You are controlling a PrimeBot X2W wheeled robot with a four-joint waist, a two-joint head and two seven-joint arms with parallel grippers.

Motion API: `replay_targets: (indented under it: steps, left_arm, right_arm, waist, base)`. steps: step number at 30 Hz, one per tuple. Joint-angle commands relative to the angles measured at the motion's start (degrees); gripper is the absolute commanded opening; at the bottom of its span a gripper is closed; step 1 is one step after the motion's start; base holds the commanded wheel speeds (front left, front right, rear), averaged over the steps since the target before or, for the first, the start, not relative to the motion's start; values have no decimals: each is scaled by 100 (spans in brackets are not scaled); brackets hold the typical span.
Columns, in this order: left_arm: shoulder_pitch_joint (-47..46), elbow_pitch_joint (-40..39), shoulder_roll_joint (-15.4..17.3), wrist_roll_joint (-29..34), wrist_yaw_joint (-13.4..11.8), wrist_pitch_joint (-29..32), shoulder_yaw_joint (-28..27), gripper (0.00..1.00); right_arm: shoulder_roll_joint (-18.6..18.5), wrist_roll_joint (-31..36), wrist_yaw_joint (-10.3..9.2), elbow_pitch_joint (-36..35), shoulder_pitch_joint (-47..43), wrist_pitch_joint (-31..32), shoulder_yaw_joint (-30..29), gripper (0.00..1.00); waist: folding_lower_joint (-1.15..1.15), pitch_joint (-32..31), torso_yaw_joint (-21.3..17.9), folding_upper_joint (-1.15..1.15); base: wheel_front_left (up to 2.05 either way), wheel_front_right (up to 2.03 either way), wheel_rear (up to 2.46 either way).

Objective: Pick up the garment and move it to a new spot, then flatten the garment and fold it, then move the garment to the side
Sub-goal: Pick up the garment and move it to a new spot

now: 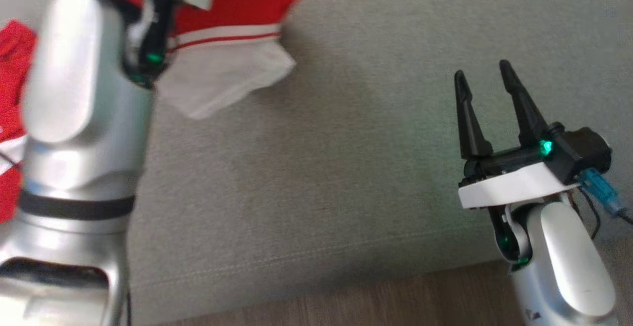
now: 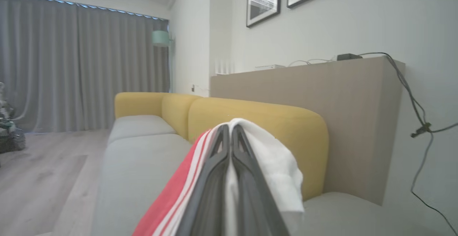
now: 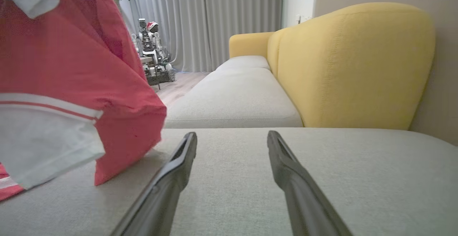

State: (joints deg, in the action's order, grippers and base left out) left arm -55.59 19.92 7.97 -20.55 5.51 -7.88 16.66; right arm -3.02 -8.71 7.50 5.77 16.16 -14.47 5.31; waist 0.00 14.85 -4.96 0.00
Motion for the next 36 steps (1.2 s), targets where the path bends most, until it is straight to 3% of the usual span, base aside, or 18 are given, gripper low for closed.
replay_targets:
  steps: [1, 9, 13, 18, 19, 20, 21, 22, 28, 36]
  left_arm:
    - [-317, -220, 91, 67, -31, 37, -57, 0]
    - [-236, 179, -420, 20, -69, -12, 666, 0]
    - [-200, 483, -498, -157, -141, -156, 1126, 0]
    - [-126, 726, -507, -832, -327, -311, 2076, 0]
    - [-119, 789, -507, -953, -368, -320, 2261, 22]
    - [-118, 856, -507, -1061, -413, -328, 2428, 54]
    - [-126, 926, -508, -1144, -448, -335, 2590, 95]
    - [-138, 986, -508, -1219, -467, -352, 2735, 100]
    - [-260, 1314, -508, -1585, -583, -509, 3129, 100]
    - [-302, 1559, -390, -1563, -734, -699, 2842, 100]
  right_arm:
    - [14, -48, -1, -247, 182, -52, 96, 100]
    - [14, -236, -1, -524, 312, -52, 58, 100]
    - [14, -300, -1, -632, 356, -52, 88, 100]
    - [14, -342, -1, -645, 380, -52, 126, 100]
    - [14, -346, -1, -639, 379, -52, 128, 100]
    - [14, -350, -1, -633, 377, -52, 131, 100]
    - [14, -351, -1, -627, 372, -52, 131, 100]
    - [14, -351, -1, -621, 364, -52, 130, 100]
    - [14, -325, -1, -573, 315, -52, 95, 100]
    - [14, -173, -1, -510, 235, -52, -16, 100]
  waist:
    - [0, 97, -206, 0]
    - [0, 245, -689, 0]
    - [0, 318, -851, 0]
    - [0, 344, -988, 0]
    - [0, 341, -1002, 0]
    - [0, 338, -1011, 0]
    - [0, 331, -1016, 0]
    - [0, 321, -1016, 0]
    - [0, 212, -895, 0]
    - [0, -18, -451, 0]
  base:
    - [0, 0, 0]
    - [0, 0, 0]
    - [0, 0, 0]
    - [0, 0, 0]
    - [0, 0, 0]
    - [0, 0, 0]
    - [0, 0, 0]
    - [0, 0, 0]
    - [0, 0, 0]
    - [0, 0, 0]
